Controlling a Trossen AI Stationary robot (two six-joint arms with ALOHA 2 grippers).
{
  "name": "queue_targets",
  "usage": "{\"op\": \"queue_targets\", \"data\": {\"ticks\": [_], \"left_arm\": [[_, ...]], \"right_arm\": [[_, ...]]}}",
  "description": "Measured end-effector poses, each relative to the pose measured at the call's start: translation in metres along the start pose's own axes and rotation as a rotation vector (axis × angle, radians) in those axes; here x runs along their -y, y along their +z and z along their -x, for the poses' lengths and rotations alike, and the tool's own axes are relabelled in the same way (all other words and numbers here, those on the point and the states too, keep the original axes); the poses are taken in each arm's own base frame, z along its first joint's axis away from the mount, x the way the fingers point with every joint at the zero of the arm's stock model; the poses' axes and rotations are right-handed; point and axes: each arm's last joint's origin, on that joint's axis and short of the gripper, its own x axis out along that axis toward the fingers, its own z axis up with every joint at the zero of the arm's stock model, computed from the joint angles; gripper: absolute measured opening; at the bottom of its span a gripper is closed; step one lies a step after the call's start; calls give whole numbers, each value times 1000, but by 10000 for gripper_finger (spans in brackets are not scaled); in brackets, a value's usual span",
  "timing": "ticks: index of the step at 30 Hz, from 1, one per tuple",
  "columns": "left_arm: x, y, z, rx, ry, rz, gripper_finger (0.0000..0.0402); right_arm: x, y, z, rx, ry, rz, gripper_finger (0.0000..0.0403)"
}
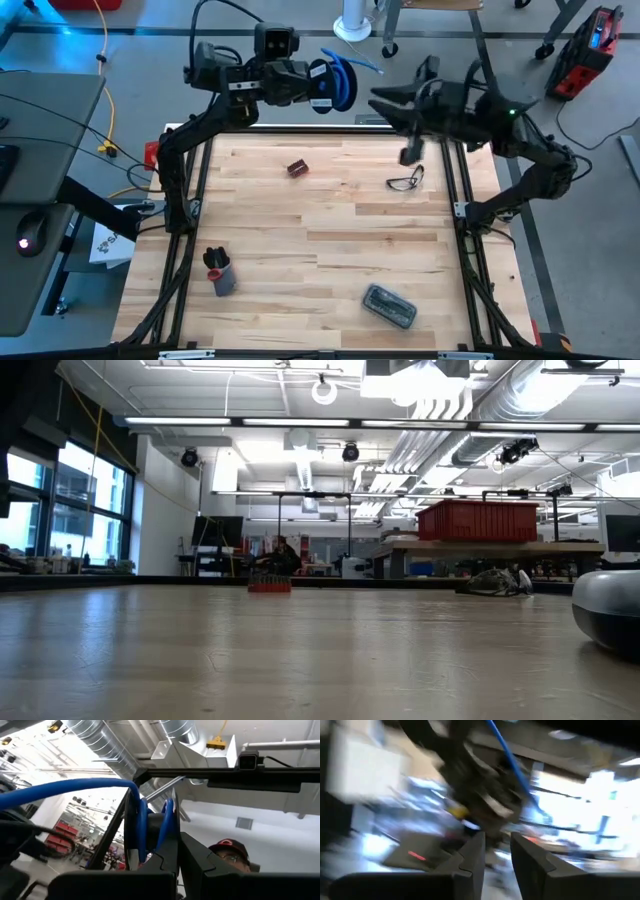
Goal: Coil cords
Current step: Coil the blue wire onto the spool
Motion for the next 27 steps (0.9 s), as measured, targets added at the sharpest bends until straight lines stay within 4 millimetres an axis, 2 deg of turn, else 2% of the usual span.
{"op": "queue_targets", "data": {"ticks": [4,10,15,23,27], "left_arm": [[1,-2,-2,-2,-5,-18,0],[1,-2,-2,5,-3,-35,0],[0,-2,-2,13,2,-50,0],[0,-2,-2,16,6,-54,0],[0,-2,-2,15,6,-74,0]], "right_arm": [[-1,-1,-3,-155,-223,275,107],[1,-11,-16,-328,-403,503,156],[0,-13,-23,-343,-444,578,180],[2,-4,-24,-294,-506,645,181],[1,-8,-24,-340,-482,674,181]]}}
